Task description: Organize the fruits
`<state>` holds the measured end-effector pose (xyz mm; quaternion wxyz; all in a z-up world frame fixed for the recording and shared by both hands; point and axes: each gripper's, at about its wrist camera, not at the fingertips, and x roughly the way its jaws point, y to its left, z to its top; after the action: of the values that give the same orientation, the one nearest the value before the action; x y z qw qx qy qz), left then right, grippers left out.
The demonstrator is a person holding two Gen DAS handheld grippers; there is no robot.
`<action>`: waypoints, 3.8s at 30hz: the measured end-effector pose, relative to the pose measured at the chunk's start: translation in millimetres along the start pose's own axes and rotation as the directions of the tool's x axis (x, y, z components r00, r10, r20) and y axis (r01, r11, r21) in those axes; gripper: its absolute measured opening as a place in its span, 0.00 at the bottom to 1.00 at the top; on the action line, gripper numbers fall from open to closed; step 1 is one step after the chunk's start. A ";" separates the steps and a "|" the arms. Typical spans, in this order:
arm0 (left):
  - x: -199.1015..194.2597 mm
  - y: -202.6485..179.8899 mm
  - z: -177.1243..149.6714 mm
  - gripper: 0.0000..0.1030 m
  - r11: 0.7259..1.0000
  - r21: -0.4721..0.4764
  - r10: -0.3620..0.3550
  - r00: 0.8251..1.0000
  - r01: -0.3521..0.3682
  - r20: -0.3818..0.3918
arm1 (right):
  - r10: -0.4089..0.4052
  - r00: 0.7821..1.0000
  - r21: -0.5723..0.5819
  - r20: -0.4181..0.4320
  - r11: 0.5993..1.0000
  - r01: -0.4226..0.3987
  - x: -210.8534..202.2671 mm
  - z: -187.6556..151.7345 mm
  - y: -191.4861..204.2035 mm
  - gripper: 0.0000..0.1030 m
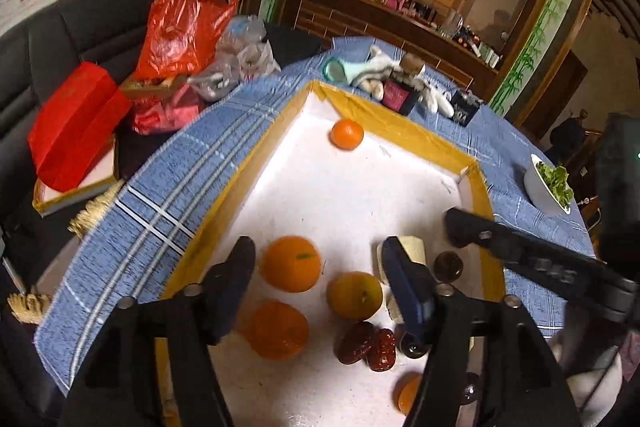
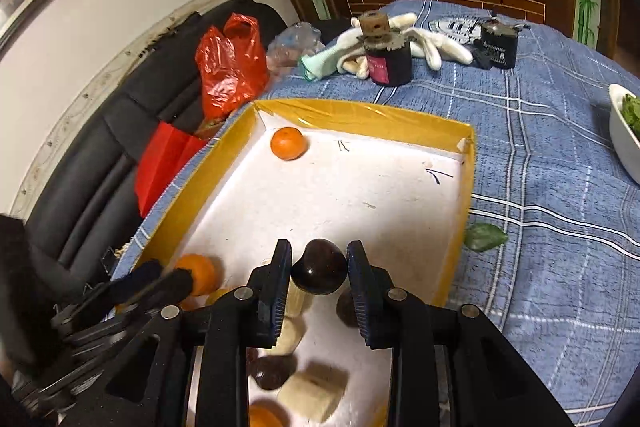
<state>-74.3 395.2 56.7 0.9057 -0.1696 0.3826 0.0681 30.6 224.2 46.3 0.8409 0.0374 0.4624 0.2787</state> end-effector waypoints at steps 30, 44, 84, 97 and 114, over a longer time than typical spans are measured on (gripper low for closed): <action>-91.2 -159.9 -56.4 0.84 0.957 0.266 -0.151 0.981 0.115 0.121 | -0.132 0.951 0.316 0.280 0.948 0.038 -179.9 -118.2 -113.8 0.78; -139.2 -228.5 -103.2 1.00 0.910 0.414 -0.106 0.948 -0.029 0.300 | -0.194 0.905 0.344 0.377 0.937 0.058 -228.3 -167.7 -127.9 0.84; -104.3 -131.7 -89.1 1.00 0.971 0.205 0.086 0.980 -0.123 0.182 | -0.337 0.880 0.112 0.335 0.942 0.318 -193.6 -167.9 -27.6 0.92; -100.0 -137.3 -91.7 1.00 0.967 0.225 0.083 0.982 -0.121 0.170 | -0.351 0.877 0.129 0.329 0.936 0.326 -192.9 -169.0 -32.3 0.93; -128.5 -139.4 -94.9 1.00 0.964 0.193 0.114 0.938 -0.185 0.327 | -0.357 0.867 0.127 0.348 0.934 0.333 -194.7 -169.9 -29.7 0.94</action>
<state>-192.3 231.8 122.6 0.9601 -0.0252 0.2511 0.1201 -173.4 68.1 87.4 0.9467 0.0320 0.3055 0.0974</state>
